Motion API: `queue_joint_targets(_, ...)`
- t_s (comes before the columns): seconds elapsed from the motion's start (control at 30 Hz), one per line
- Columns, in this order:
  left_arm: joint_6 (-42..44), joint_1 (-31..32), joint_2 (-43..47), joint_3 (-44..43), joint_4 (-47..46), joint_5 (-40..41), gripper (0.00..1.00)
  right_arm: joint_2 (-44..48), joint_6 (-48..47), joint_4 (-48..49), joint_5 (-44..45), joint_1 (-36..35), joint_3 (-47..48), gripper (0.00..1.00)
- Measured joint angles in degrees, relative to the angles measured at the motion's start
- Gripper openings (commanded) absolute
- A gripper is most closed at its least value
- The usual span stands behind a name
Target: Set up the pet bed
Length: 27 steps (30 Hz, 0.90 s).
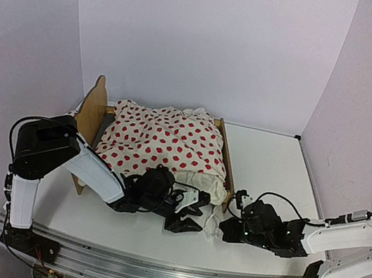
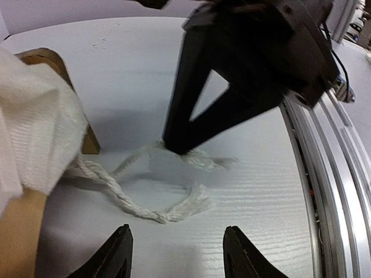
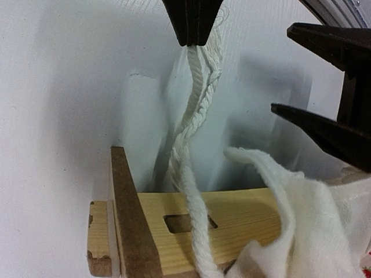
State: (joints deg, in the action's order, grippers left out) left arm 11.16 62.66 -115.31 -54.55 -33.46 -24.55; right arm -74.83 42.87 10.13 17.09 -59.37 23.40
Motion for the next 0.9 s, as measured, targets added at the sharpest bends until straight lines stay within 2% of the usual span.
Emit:
queue_joint_targets(0.3, -13.1, 2.9, -3.8, -4.9, -8.6, 15.9, 0.46, 0.3, 0.0, 0.1, -1.1, 0.4, 0.0, 0.00)
queue_joint_targets(0.53, -14.7, 4.4, -11.0, -9.3, -10.4, 26.1, 0.41, 1.2, 0.0, 0.3, -2.6, 1.1, 0.0, 0.00)
queue_joint_targets(0.7, -14.6, 4.6, -13.7, -12.4, -11.1, 31.0, 0.33, 1.2, 0.0, 0.8, -3.9, 1.2, 0.0, 0.00)
queue_joint_targets(0.77, -14.6, 4.6, -14.5, -13.3, -11.5, 32.1, 0.25, 1.2, 0.0, 1.0, -4.3, 1.2, 0.0, 0.00)
queue_joint_targets(0.9, -15.0, 4.6, -15.4, -14.8, -12.3, 34.0, 0.02, 1.2, 0.0, 1.0, -5.1, 1.5, 0.0, 0.00)
